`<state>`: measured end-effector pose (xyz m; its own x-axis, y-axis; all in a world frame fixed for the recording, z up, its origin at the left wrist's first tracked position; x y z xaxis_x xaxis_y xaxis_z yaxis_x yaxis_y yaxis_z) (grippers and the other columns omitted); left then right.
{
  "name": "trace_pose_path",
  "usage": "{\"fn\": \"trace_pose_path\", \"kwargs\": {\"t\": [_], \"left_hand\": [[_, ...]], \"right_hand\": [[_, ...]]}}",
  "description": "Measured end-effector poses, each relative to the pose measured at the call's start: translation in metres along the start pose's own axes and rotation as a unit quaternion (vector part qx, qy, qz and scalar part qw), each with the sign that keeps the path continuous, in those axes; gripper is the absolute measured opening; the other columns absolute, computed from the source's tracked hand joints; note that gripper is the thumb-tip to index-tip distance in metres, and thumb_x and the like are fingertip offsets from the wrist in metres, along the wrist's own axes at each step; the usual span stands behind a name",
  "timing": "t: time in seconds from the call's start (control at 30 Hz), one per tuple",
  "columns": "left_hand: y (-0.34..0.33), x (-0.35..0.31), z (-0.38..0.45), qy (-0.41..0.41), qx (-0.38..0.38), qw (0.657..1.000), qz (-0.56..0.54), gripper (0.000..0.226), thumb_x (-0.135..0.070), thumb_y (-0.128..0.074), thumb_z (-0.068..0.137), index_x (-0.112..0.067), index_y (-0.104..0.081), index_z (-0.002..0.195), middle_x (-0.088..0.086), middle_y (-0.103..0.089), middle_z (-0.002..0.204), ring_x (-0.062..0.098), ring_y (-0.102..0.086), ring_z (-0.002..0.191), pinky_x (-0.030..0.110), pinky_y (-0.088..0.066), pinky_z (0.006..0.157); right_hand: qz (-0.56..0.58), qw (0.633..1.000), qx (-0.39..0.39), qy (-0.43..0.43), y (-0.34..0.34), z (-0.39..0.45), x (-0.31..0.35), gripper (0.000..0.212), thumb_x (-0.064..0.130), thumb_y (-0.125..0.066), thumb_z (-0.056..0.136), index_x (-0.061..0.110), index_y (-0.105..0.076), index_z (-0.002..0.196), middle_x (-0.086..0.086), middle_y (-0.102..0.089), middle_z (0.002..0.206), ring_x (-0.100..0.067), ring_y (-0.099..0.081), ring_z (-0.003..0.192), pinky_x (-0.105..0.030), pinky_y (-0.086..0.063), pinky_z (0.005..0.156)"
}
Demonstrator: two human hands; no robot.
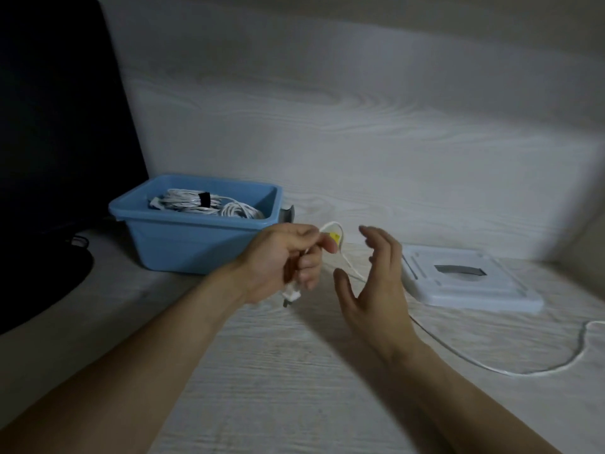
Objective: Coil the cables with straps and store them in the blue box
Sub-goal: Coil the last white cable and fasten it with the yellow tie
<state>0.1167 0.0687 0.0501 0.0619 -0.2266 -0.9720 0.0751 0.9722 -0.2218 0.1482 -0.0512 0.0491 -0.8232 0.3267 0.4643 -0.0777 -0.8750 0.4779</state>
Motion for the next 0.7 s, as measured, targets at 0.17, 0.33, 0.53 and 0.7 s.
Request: {"fn": "trace_pose_path", "kwargs": {"t": [0.17, 0.33, 0.53, 0.7], "left_hand": [[-0.009, 0.019, 0.001, 0.054, 0.033, 0.997, 0.033, 0.032, -0.020, -0.035, 0.099, -0.010, -0.055, 0.077, -0.008, -0.021, 0.049, 0.009, -0.012, 0.042, 0.027, -0.007, 0.043], [0.009, 0.013, 0.006, -0.014, -0.094, 0.991, -0.091, 0.035, -0.021, -0.038, 0.096, -0.014, -0.051, 0.064, -0.009, -0.019, 0.045, 0.007, -0.012, 0.037, 0.024, -0.006, 0.041], [0.012, 0.008, 0.006, -0.117, -0.179, 0.963, -0.163, 0.036, -0.022, -0.032, 0.105, -0.003, -0.058, 0.089, -0.005, -0.028, 0.051, 0.006, -0.021, 0.040, 0.022, -0.017, 0.041], [0.008, 0.003, 0.000, -0.168, -0.223, 0.939, -0.199, 0.033, -0.022, -0.032, 0.106, 0.002, -0.052, 0.114, 0.001, -0.042, 0.062, 0.010, -0.036, 0.050, 0.022, -0.033, 0.050]], "right_hand": [[-0.028, 0.998, 0.045, 0.024, -0.020, 0.012, 0.006, 0.025, 0.030, -0.046, 0.097, 0.012, -0.056, 0.111, -0.006, -0.059, 0.116, -0.022, -0.055, 0.110, -0.045, -0.045, 0.095], [0.081, 0.985, 0.155, -0.010, -0.022, 0.007, 0.002, 0.015, 0.031, -0.041, 0.103, 0.020, -0.044, 0.094, 0.005, -0.051, 0.058, -0.011, -0.048, 0.050, -0.029, -0.039, 0.052], [0.011, 0.995, 0.101, 0.000, -0.002, -0.011, -0.027, 0.024, 0.034, -0.041, 0.103, 0.018, -0.059, 0.099, 0.007, -0.058, 0.070, -0.010, -0.053, 0.061, -0.034, -0.044, 0.059], [-0.137, 0.971, 0.194, 0.040, -0.023, -0.029, -0.026, 0.023, 0.034, -0.042, 0.096, 0.022, -0.061, 0.100, -0.001, -0.055, 0.080, -0.026, -0.057, 0.068, -0.039, -0.047, 0.061]]}}
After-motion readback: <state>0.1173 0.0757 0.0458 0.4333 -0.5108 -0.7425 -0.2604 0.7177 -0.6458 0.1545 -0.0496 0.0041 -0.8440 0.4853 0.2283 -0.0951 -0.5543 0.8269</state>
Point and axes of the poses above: each hand's wrist, its own z-axis towards the middle knuckle, its own y-axis out of the back of the hand, x = y × z, the point moved 10 cm from there along z, towards the middle knuckle
